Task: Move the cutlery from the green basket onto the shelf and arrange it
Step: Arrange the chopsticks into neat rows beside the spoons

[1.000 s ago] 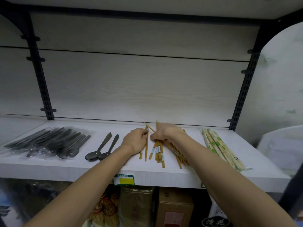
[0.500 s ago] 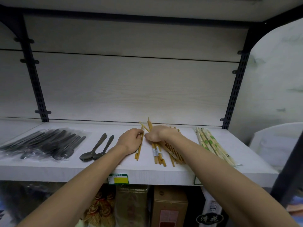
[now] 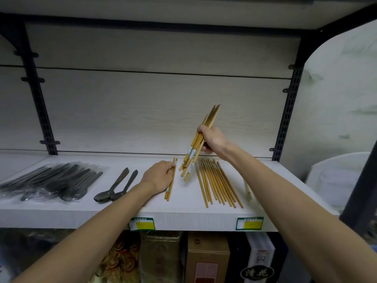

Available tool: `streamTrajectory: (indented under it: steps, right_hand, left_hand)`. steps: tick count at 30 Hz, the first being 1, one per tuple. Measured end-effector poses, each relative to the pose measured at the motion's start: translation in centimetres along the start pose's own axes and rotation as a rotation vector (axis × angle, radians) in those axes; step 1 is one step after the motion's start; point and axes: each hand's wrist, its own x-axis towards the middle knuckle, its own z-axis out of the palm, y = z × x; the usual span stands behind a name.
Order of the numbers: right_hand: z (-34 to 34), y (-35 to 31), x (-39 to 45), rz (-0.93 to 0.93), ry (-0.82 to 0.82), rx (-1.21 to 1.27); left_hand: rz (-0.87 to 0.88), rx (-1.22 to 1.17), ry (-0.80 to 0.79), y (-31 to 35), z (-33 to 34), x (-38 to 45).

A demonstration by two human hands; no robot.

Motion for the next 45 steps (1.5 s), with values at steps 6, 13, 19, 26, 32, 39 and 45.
streamTrajectory:
  steps: [6, 13, 19, 26, 32, 39, 45]
  right_hand:
    - [0.5, 2.7, -0.5, -0.18, 0.111, -0.007]
    - [0.9, 6.2, -2.2, -0.72, 0.085, -0.493]
    - [0.8, 8.2, -2.9, -0.739, -0.116, -0.849]
    - [0.4, 7.7, -4.1, -0.62, -0.266, -1.012]
    - [0.4, 6.5, -4.2, -0.511, -0.348, -1.061]
    - [1.6, 6.3, -4.4, -0.506, -0.403, -1.158]
    - [1.3, 7.7, -5.1, -0.539, -0.295, -1.055]
  left_hand:
    - [0.002, -0.009, 0.021, 0.4, -0.2, -0.3]
    - [0.0, -0.041, 0.021, 0.9, -0.6, -0.8]
    - [-0.126, -0.027, 0.107, 0.8, -1.1, -0.5]
    - [-0.182, 0.072, 0.076, 2.2, -2.5, 1.2]
    - [-0.209, 0.331, 0.006, 4.5, -3.2, 1.3]
    - [-0.132, 0.479, -0.051, 6.1, -3.7, 0.9]
    - [-0.115, 0.492, -0.073, 6.9, -3.5, 0.9]
